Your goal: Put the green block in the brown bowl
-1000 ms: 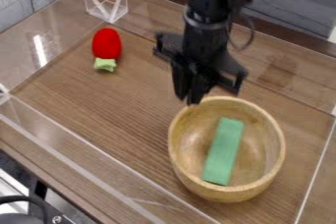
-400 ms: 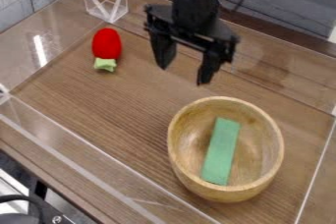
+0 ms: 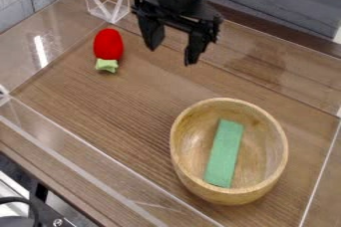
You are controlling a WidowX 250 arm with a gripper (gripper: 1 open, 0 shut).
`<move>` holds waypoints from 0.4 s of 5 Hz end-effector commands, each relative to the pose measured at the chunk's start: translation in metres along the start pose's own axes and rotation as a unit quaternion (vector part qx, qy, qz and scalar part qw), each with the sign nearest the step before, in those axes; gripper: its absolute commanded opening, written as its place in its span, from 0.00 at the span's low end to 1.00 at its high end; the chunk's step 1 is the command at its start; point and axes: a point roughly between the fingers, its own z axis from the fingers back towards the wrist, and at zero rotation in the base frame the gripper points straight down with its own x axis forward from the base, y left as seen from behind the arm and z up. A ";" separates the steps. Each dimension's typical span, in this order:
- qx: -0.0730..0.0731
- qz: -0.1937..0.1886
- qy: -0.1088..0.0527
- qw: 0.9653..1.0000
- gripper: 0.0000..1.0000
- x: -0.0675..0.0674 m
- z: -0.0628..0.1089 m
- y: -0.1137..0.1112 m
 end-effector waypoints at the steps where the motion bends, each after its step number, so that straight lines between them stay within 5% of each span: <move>1: 0.005 -0.010 -0.030 0.999 1.00 0.016 0.007 0.010; 2: 0.009 -0.014 -0.034 0.999 1.00 0.021 0.003 0.016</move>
